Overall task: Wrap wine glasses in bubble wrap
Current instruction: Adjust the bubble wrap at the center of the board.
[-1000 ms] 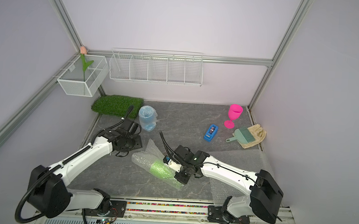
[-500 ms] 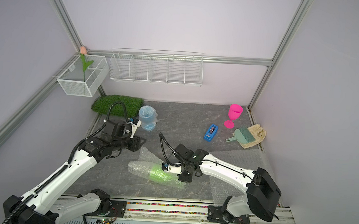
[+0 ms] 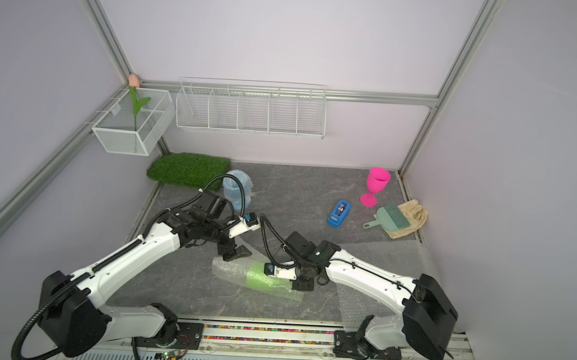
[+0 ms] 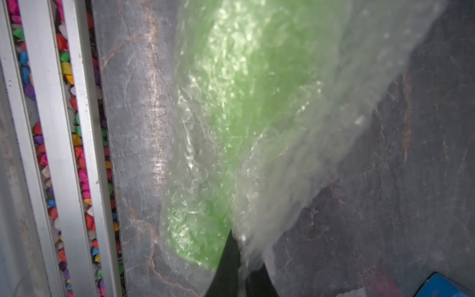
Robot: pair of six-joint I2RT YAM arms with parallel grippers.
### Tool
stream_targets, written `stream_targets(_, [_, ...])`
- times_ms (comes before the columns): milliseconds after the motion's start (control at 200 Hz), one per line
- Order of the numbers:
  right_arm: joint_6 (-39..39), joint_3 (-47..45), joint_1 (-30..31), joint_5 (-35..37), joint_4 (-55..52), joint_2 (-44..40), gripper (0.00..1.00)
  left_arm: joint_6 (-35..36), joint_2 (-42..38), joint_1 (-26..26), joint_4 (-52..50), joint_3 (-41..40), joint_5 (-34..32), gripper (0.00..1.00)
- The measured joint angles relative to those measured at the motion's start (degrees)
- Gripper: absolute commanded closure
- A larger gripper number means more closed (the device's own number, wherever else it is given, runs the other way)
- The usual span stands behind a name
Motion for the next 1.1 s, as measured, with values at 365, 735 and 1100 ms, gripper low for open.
stream_targets(365, [-2.23, 0.00, 0.24, 2.91, -0.24, -2.29, 0.93, 11.17, 4.55, 0.00, -5.75, 3.78, 5.14, 0.14])
stream_targets(735, [-1.97, 1.68, -4.61, -1.22, -2.69, 0.17, 0.93, 13.16, 4.98, -1.11, -10.73, 0.44, 7.93, 0.21])
stream_targets(1100, [0.98, 7.80, -11.63, -13.49, -7.76, 7.19, 0.93, 9.90, 0.59, -7.56, -7.93, -4.55, 3.76, 0.22])
